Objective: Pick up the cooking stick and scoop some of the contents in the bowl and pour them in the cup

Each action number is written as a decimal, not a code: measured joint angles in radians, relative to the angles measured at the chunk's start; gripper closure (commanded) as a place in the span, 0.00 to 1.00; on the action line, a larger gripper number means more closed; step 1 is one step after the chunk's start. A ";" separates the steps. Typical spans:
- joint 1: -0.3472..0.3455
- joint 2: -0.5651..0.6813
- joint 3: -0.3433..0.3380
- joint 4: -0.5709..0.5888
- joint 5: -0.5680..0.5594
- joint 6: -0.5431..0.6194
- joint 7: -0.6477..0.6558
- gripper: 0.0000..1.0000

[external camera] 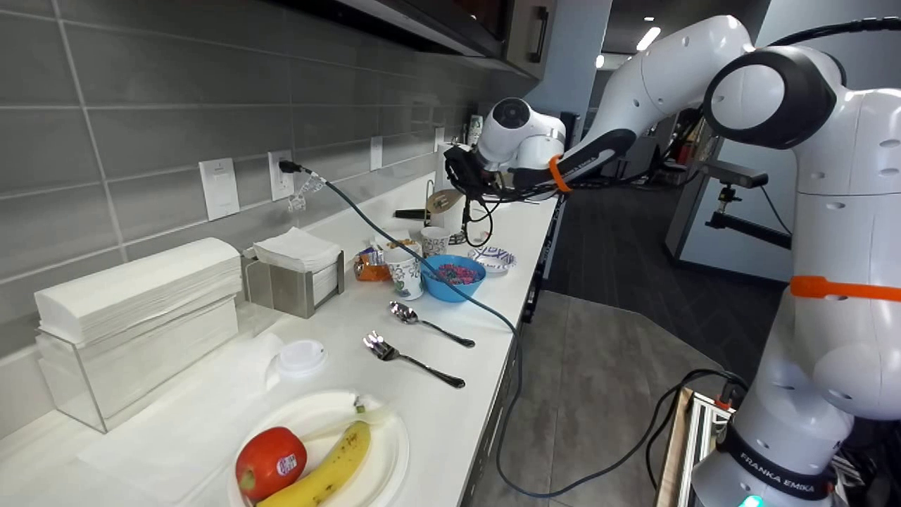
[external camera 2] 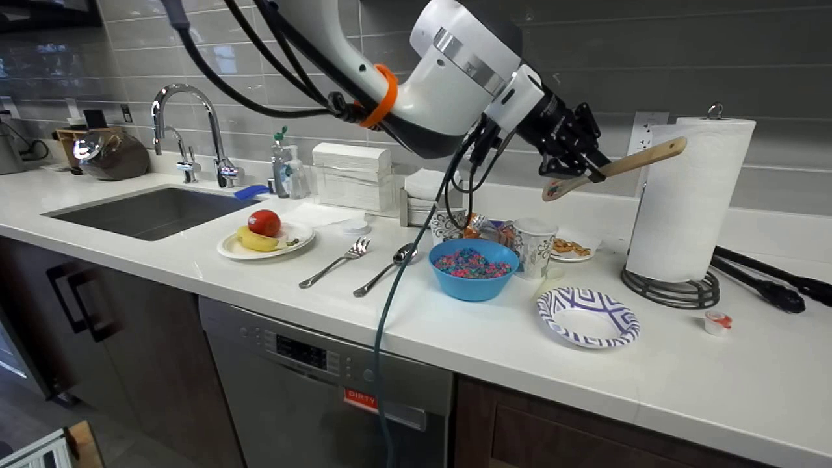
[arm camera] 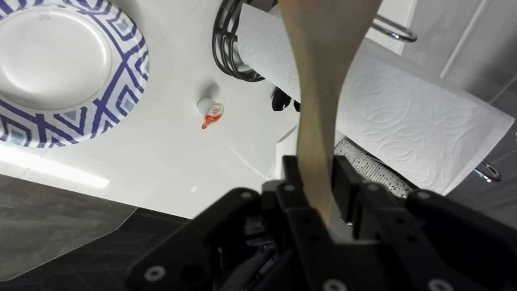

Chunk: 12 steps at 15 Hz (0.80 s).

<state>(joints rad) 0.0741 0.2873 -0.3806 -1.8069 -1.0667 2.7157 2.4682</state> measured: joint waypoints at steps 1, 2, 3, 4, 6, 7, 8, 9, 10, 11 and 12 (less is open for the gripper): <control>0.004 -0.009 -0.005 -0.009 -0.042 0.005 0.023 0.94; 0.008 -0.017 -0.008 -0.018 -0.080 0.005 0.042 0.94; 0.010 -0.027 -0.011 -0.027 -0.116 0.005 0.058 0.94; 0.012 -0.036 -0.014 -0.036 -0.151 0.005 0.073 0.94; 0.012 -0.053 -0.017 -0.052 -0.215 0.005 0.105 0.94; 0.012 -0.061 -0.018 -0.061 -0.242 0.005 0.119 0.94; 0.012 -0.067 -0.018 -0.067 -0.269 0.005 0.136 0.94; 0.013 -0.073 -0.018 -0.074 -0.299 0.005 0.157 0.94; 0.014 -0.079 -0.018 -0.081 -0.331 0.006 0.182 0.94; 0.015 -0.085 -0.018 -0.088 -0.364 0.006 0.206 0.94; 0.017 -0.089 -0.018 -0.093 -0.400 0.007 0.231 0.94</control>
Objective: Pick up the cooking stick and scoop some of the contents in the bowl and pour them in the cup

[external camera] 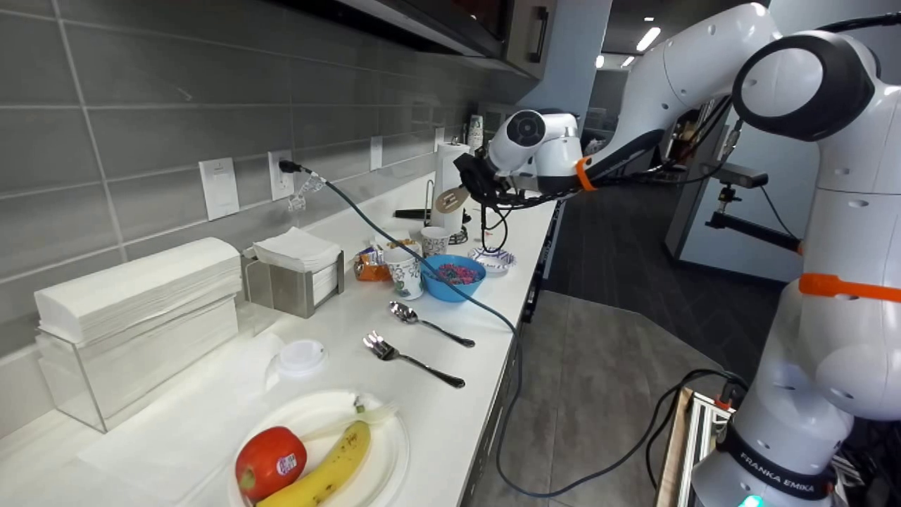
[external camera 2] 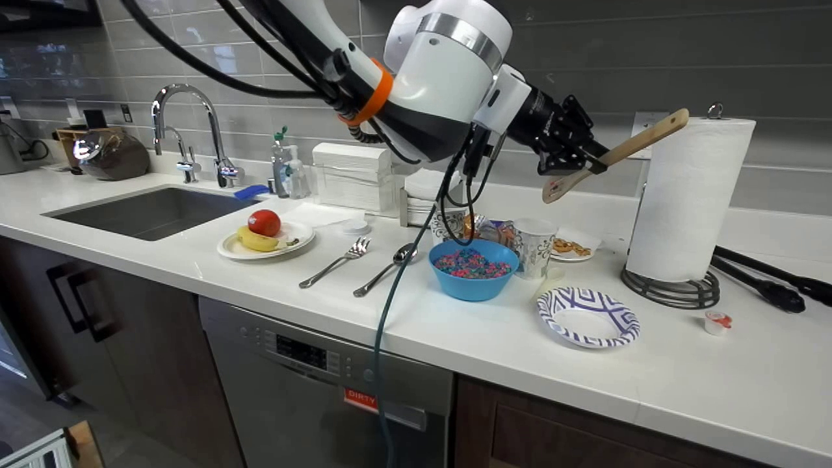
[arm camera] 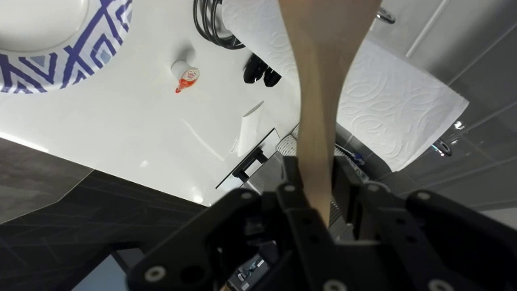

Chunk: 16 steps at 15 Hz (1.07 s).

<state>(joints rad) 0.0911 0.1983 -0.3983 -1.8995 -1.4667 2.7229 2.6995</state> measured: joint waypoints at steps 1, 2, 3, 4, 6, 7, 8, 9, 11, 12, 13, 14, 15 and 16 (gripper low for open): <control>0.003 -0.003 0.000 -0.003 -0.042 0.000 0.026 0.94; 0.005 -0.007 0.001 -0.002 -0.050 0.000 0.016 0.94; 0.007 -0.012 0.002 0.006 -0.050 0.000 0.005 0.94; 0.011 -0.018 0.003 0.009 -0.082 0.000 0.022 0.94; 0.018 -0.027 0.006 0.026 -0.092 0.000 0.006 0.94; 0.023 -0.031 0.007 0.033 -0.123 0.001 0.024 0.94; 0.026 -0.034 0.010 0.036 -0.131 0.001 0.017 0.94; 0.027 -0.037 0.013 0.042 -0.130 0.001 0.007 0.94; 0.030 -0.040 0.015 0.034 -0.168 0.001 0.017 0.94; 0.028 -0.041 0.015 0.031 -0.168 0.001 0.006 0.94; 0.027 -0.040 0.014 0.022 -0.170 0.001 0.005 0.94; 0.025 -0.039 0.013 0.006 -0.170 0.001 -0.003 0.94; 0.021 -0.038 0.012 -0.013 -0.163 0.001 -0.020 0.94; 0.016 -0.037 0.010 -0.031 -0.145 0.001 -0.052 0.94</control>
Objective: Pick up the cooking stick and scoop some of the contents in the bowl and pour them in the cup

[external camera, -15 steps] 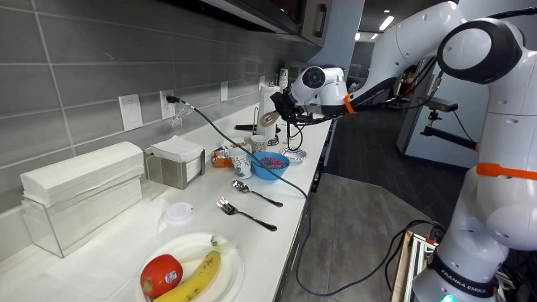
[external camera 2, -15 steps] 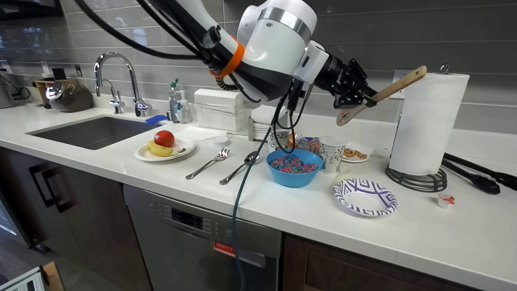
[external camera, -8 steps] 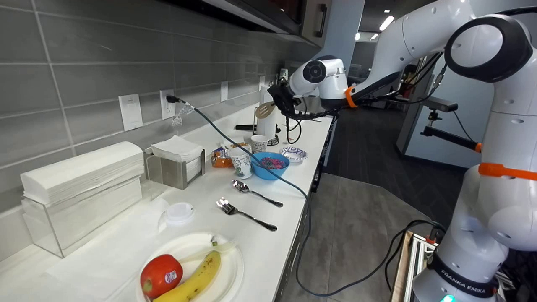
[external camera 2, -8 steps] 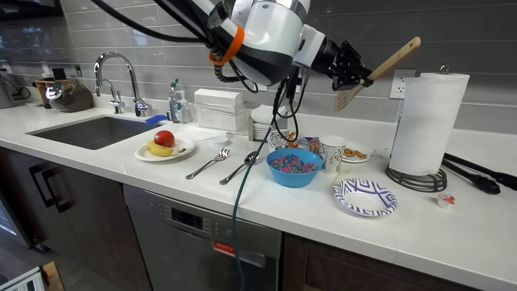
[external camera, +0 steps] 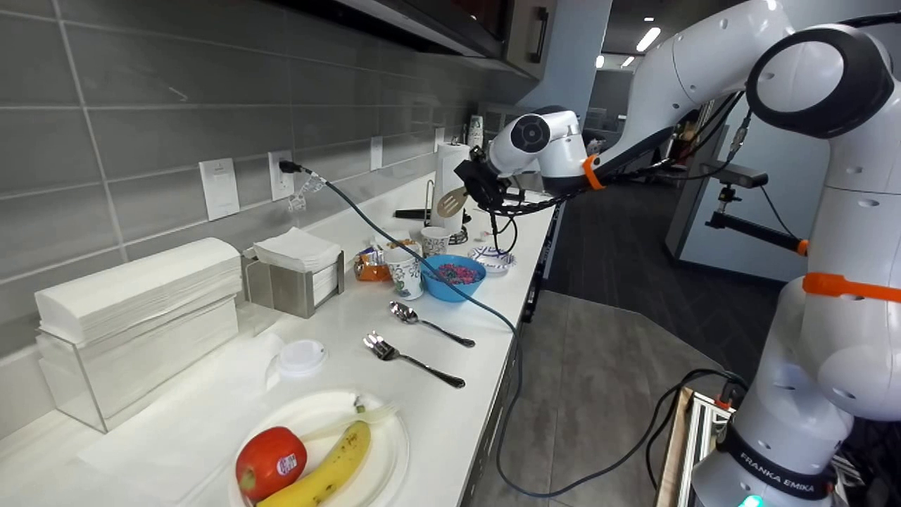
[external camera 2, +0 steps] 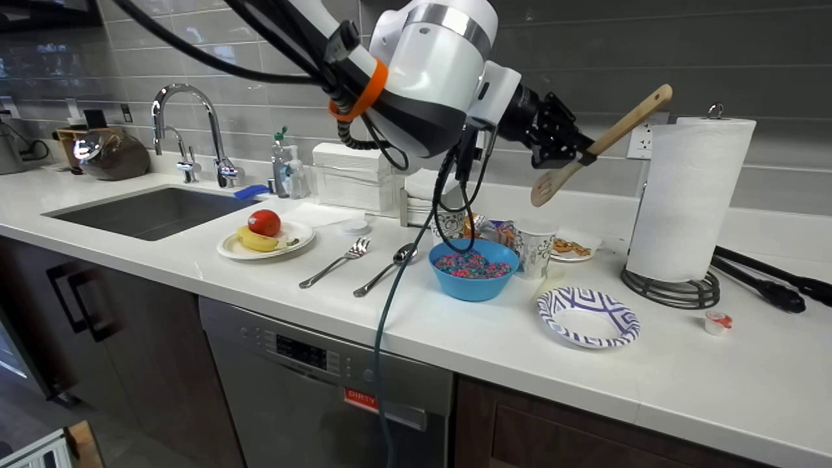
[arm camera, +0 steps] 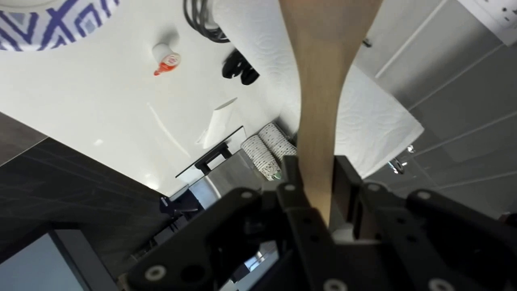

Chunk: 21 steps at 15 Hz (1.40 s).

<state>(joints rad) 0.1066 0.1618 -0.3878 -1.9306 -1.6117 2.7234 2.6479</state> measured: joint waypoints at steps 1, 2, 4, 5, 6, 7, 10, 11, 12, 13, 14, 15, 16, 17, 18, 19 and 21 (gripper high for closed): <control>-0.007 0.001 -0.002 -0.017 0.039 0.001 -0.050 0.94; -0.015 0.002 -0.002 -0.032 0.092 0.001 -0.111 0.94; -0.062 0.005 0.029 -0.050 0.224 0.001 -0.231 0.94; -0.070 0.008 0.029 -0.053 0.296 0.001 -0.285 0.94; -0.076 0.012 0.029 -0.053 0.362 0.000 -0.328 0.94; -0.080 0.014 0.029 -0.053 0.419 -0.002 -0.362 0.94; -0.121 0.016 0.075 -0.053 0.590 -0.033 -0.505 0.94; -0.140 0.016 0.101 -0.054 0.656 -0.053 -0.572 0.94; -0.155 0.016 0.125 -0.055 0.726 -0.074 -0.645 0.94; -0.166 0.016 0.145 -0.055 0.795 -0.100 -0.718 0.94; -0.172 0.016 0.161 -0.055 0.856 -0.128 -0.781 0.94; -0.174 0.016 0.173 -0.054 0.905 -0.159 -0.831 0.94; -0.174 0.016 0.183 -0.051 0.946 -0.191 -0.872 0.94; -0.174 0.016 0.191 -0.047 0.978 -0.220 -0.903 0.94; -0.172 0.016 0.196 -0.044 0.999 -0.246 -0.922 0.94; -0.170 0.016 0.201 -0.040 1.010 -0.265 -0.931 0.94; -0.165 0.016 0.208 -0.036 1.015 -0.301 -0.936 0.94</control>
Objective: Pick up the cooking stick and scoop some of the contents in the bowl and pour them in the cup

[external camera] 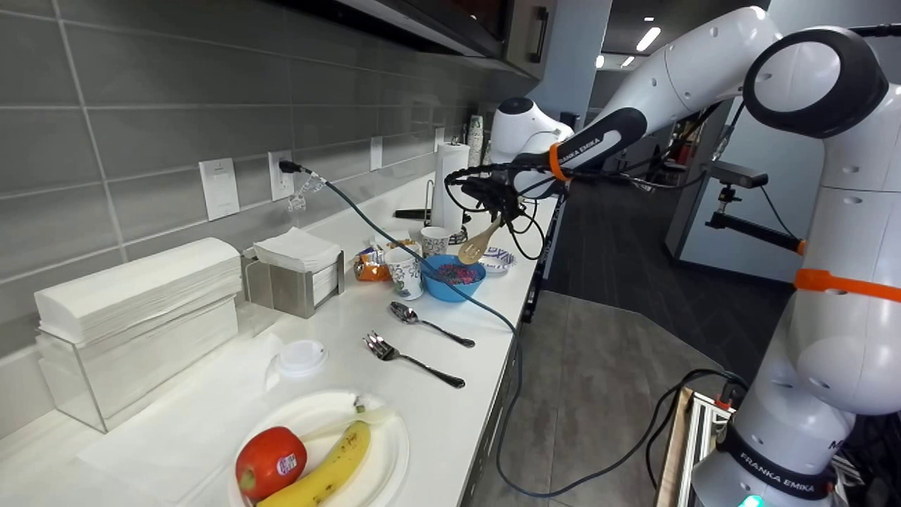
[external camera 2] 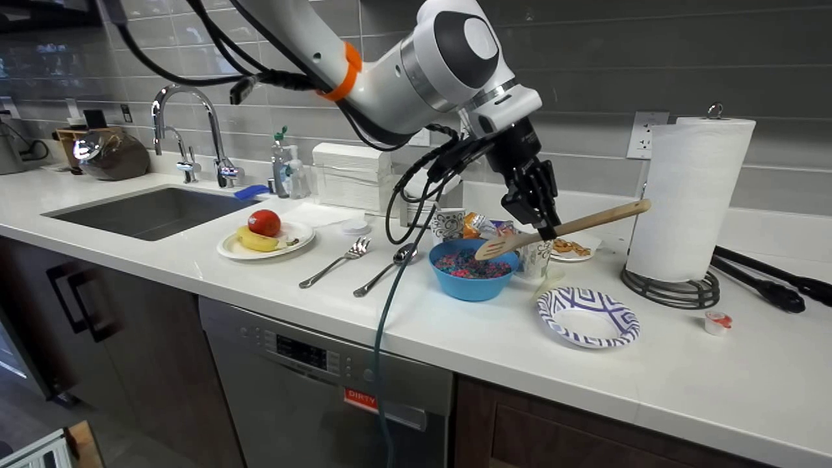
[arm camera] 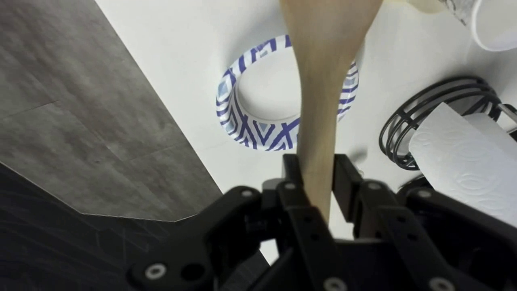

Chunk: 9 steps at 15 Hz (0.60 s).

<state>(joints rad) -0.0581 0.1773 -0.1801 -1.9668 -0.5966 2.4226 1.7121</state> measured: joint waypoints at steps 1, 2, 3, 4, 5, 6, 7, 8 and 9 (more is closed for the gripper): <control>0.004 0.000 0.003 0.000 0.000 -0.015 0.000 0.94; 0.008 0.000 0.005 0.001 0.000 -0.031 0.000 0.94; 0.013 0.000 0.008 0.001 0.000 -0.046 0.001 0.94; 0.018 0.000 0.012 0.001 0.001 -0.063 0.004 0.94; 0.022 0.000 0.017 0.001 0.004 -0.078 0.011 0.94; 0.026 0.000 0.022 0.001 0.007 -0.095 0.017 0.94; 0.032 0.001 0.027 0.001 0.007 -0.112 0.031 0.94; 0.039 0.001 0.030 0.001 0.007 -0.125 0.046 0.94; 0.045 0.002 0.033 0.001 0.007 -0.143 0.062 0.94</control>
<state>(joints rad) -0.0127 0.1798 -0.1466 -1.9655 -0.5894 2.2798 1.7738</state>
